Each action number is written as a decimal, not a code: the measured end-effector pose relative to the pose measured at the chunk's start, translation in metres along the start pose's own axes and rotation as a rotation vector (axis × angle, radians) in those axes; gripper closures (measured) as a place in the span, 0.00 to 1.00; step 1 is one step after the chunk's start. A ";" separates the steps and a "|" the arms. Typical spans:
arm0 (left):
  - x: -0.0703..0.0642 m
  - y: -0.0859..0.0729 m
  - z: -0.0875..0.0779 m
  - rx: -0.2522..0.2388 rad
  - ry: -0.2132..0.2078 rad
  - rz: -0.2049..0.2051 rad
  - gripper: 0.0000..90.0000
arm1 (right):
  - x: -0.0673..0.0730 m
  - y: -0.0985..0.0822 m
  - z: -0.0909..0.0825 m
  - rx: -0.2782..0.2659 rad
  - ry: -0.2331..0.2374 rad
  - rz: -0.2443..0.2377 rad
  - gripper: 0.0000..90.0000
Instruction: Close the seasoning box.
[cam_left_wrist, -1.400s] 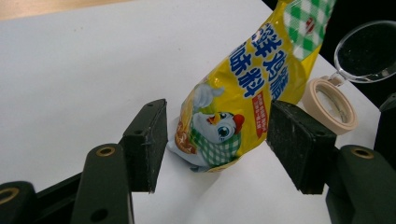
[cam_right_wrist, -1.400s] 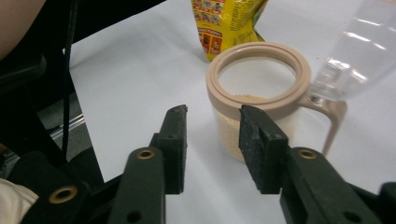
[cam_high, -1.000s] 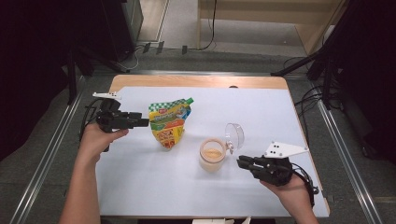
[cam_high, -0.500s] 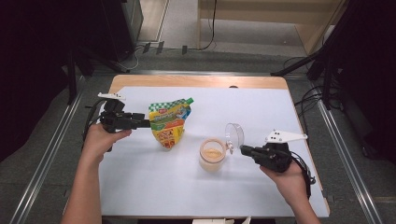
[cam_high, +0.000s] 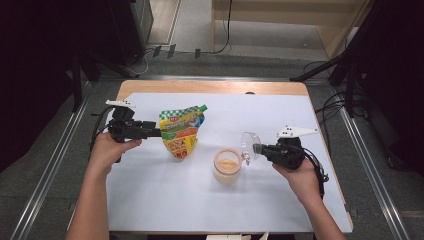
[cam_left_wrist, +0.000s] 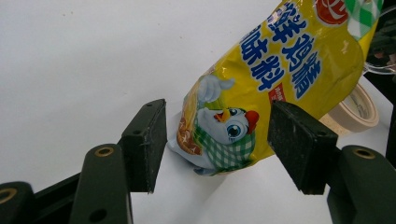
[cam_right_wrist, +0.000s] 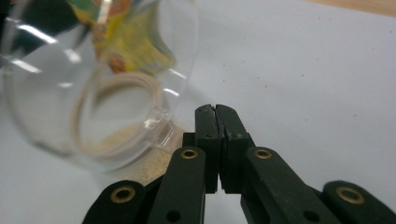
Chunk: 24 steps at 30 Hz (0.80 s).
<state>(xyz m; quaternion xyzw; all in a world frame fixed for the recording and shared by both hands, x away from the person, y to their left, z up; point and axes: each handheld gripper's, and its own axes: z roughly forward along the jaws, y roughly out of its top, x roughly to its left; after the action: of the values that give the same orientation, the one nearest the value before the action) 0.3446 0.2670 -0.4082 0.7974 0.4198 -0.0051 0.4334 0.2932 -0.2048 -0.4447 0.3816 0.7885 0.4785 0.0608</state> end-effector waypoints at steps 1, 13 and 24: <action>0.000 0.000 0.000 -0.001 0.001 0.002 0.43 | -0.002 0.001 0.002 0.000 0.003 0.009 1.00; -0.003 0.000 -0.002 -0.027 0.008 0.020 0.43 | 0.012 0.007 0.004 -0.005 0.020 -0.008 1.00; -0.002 0.000 0.000 -0.019 0.006 0.019 0.43 | 0.035 0.013 0.003 -0.012 0.043 -0.082 0.99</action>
<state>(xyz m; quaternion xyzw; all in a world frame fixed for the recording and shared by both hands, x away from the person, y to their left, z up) 0.3429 0.2658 -0.4071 0.7972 0.4135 0.0054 0.4399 0.2772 -0.1764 -0.4267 0.3383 0.8016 0.4885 0.0658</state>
